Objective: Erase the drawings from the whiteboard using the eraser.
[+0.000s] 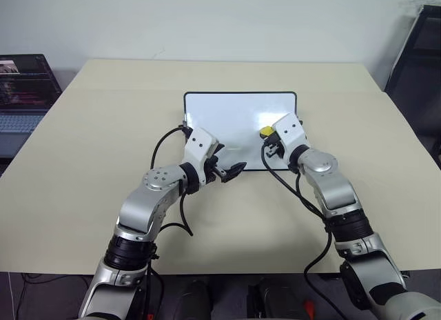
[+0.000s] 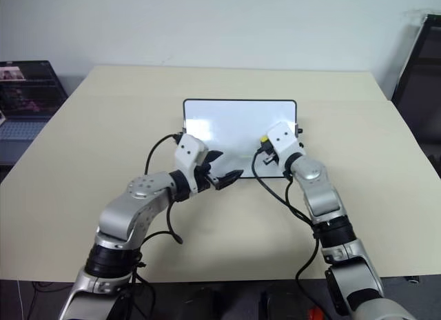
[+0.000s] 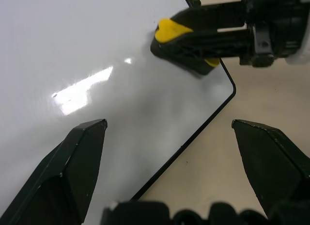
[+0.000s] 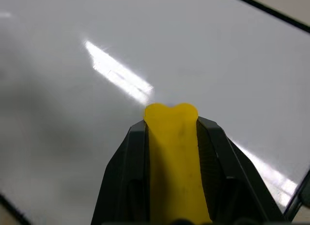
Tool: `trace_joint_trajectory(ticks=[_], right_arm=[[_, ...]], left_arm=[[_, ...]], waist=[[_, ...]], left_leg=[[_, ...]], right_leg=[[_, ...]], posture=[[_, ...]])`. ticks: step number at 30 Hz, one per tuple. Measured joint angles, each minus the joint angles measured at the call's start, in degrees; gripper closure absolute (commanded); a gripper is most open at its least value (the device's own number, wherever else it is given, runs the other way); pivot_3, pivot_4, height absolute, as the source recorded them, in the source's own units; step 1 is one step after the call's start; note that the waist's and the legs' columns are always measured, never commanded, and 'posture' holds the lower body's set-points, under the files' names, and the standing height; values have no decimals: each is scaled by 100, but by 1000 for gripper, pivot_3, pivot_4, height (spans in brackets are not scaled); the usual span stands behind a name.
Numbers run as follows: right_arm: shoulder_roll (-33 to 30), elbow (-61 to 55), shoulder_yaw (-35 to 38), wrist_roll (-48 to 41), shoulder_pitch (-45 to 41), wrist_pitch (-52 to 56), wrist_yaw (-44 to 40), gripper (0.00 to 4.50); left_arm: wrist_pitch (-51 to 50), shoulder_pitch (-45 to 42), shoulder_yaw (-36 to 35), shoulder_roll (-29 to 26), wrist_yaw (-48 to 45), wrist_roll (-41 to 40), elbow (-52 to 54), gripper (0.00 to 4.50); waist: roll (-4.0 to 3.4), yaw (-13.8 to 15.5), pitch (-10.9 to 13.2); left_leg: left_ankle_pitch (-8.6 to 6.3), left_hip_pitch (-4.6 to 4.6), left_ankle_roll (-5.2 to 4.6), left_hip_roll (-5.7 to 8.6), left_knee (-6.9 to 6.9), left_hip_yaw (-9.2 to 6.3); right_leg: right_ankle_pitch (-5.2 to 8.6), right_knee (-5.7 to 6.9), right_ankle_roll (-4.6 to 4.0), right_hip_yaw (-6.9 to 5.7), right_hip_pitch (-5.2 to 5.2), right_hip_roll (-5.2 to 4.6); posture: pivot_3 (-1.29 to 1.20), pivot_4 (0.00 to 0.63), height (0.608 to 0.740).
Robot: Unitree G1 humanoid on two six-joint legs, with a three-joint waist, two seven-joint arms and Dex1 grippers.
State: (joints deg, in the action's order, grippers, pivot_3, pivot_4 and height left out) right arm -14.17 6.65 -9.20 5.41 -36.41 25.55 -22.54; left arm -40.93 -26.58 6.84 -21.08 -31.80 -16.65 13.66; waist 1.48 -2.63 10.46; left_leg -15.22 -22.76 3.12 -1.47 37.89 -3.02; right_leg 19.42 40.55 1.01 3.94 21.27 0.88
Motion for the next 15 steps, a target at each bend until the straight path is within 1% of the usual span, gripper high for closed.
trace_joint_trajectory(ticks=[4, 7, 11, 15], right_arm=[[131, -227, 98, -215, 133, 225, -52, 3515], [207, -754, 182, -499, 417, 472, -119, 3515], [47, -1978, 542, -789, 873, 999, -104, 3515], [-119, -3180, 964, -1068, 1679, 1652, -19, 3515]], left_arm=[[8, 0, 1, 1, -16, 0, -1, 0], [34, -6, 8, 3, -43, 0, -14, 0], [164, -82, 54, -7, -226, -1, -64, 0], [341, -140, 112, -91, -532, -7, -95, 0]], waist=[[0, -20, 0], [-3, -11, 3], [-4, 51, 3], [-4, 97, 3]], left_leg=[[0, -4, 1, 0, -1, -1], [1, -21, 2, 0, -3, -2], [2, -31, 8, -1, -16, -4], [0, -39, 10, 1, -26, -5]], right_leg=[[0, 3, 0, -1, 5, 1], [0, -4, 1, -1, 18, 0], [0, -42, 1, -5, 15, -1], [0, -60, 0, -8, 17, -3]], posture=[[0, 150, 740], [0, 150, 740], [0, 150, 740], [0, 150, 740]])
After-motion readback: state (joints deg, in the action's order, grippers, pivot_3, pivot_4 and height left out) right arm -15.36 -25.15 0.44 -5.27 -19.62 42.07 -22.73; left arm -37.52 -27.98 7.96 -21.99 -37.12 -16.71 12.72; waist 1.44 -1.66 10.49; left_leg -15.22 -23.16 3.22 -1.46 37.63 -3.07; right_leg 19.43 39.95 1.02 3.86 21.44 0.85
